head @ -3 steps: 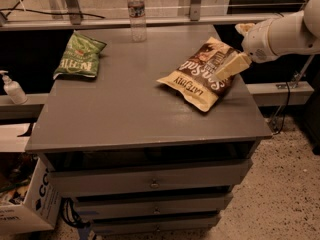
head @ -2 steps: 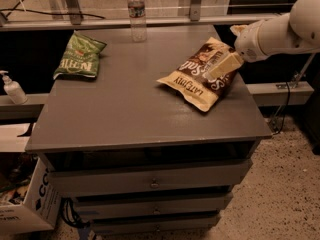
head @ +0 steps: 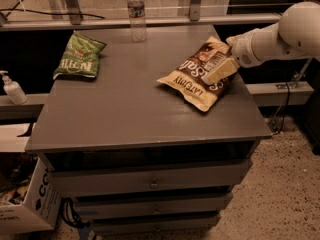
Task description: Move brown chip bag near green jalapeno chip bag
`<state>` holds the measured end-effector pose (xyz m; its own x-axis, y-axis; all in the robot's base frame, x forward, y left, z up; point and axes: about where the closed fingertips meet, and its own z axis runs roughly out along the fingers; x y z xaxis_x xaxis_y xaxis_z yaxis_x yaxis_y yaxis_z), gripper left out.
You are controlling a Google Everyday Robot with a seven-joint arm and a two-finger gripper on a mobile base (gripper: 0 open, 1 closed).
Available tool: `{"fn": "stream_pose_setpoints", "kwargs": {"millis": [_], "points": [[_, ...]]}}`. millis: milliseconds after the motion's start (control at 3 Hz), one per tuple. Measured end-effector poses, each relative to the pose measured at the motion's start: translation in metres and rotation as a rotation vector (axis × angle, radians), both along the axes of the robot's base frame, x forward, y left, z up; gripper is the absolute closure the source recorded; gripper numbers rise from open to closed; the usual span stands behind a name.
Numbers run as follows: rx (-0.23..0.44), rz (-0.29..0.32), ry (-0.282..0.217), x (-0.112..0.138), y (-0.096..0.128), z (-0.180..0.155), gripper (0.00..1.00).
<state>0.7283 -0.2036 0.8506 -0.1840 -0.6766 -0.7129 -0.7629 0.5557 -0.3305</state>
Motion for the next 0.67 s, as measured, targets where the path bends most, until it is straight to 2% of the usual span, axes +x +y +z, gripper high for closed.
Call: {"fn": "stream_pose_setpoints", "kwargs": {"millis": [667], "points": [[0.002, 0.0, 0.001, 0.0002, 0.0001, 0.0054, 0.65]]}}
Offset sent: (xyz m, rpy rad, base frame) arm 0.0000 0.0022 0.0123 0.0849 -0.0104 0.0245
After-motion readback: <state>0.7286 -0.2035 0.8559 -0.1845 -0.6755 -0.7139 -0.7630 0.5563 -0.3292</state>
